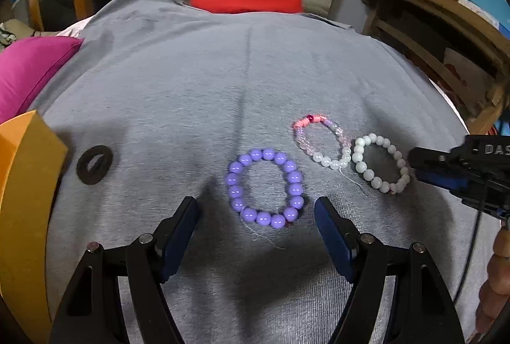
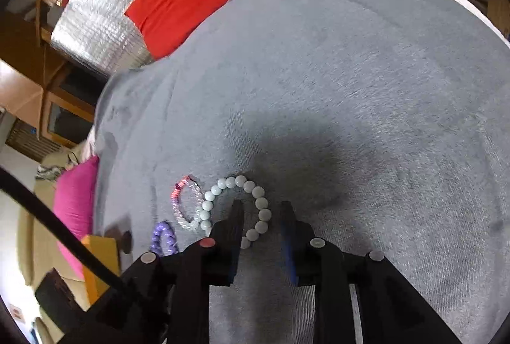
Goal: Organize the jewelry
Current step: 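Lower the right tool onto the white bead bracelet and close on it, then close the left tool on the purple bead bracelet while the right tool holds the white bracelet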
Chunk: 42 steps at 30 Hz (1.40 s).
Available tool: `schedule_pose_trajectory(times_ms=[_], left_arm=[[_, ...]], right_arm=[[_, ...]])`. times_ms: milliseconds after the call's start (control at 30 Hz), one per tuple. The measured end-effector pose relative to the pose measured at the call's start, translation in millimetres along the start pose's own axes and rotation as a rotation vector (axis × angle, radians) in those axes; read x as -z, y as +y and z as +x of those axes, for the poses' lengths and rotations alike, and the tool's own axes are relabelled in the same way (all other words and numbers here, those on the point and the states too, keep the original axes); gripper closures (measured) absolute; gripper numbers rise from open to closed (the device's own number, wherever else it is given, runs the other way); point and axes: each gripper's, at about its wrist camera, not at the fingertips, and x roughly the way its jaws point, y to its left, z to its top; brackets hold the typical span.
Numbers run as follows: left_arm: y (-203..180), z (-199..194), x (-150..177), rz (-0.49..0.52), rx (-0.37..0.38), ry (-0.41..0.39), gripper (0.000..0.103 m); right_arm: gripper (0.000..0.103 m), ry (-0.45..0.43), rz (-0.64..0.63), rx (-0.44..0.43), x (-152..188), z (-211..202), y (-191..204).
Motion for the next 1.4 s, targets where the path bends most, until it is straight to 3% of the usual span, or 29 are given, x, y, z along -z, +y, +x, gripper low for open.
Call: schedule_pose_trajectory(times_ms=[133, 200, 267, 367, 433, 533, 733, 1033, 1400], left_arm=[[-2, 2, 2, -0.003, 0.024, -0.011, 0.027], [1, 1, 3, -0.012, 0.045, -0.019, 0.03], [3, 1, 2, -0.015, 0.056, -0.023, 0.051], [10, 0, 1, -0.029, 0.061, -0.028, 0.069], [15, 0, 0, -0.048, 0.07, -0.027, 0.079], [22, -2, 0, -0.072, 0.09, -0.024, 0.086], [27, -12, 0, -0.091, 0.119, -0.036, 0.093], [29, -31, 2, -0.091, 0.162, -0.075, 0.093], [36, -41, 5, -0.084, 0.13, -0.082, 0.093]], right_arm=[[0.077, -0.016, -0.103, 0.088, 6, 16, 15], [0.085, -0.037, -0.175, 0.139, 9, 19, 26], [0.091, -0.052, -0.212, 0.176, 11, 19, 31], [0.092, -0.067, -0.216, 0.176, 12, 15, 31], [0.092, -0.08, -0.205, 0.165, 11, 9, 30], [0.092, -0.109, -0.191, 0.149, 9, -3, 29], [0.092, -0.149, -0.159, 0.1, 4, -26, 22], [0.092, -0.173, -0.138, 0.004, 7, -39, 29], [0.092, -0.191, -0.205, -0.081, 18, -44, 52]])
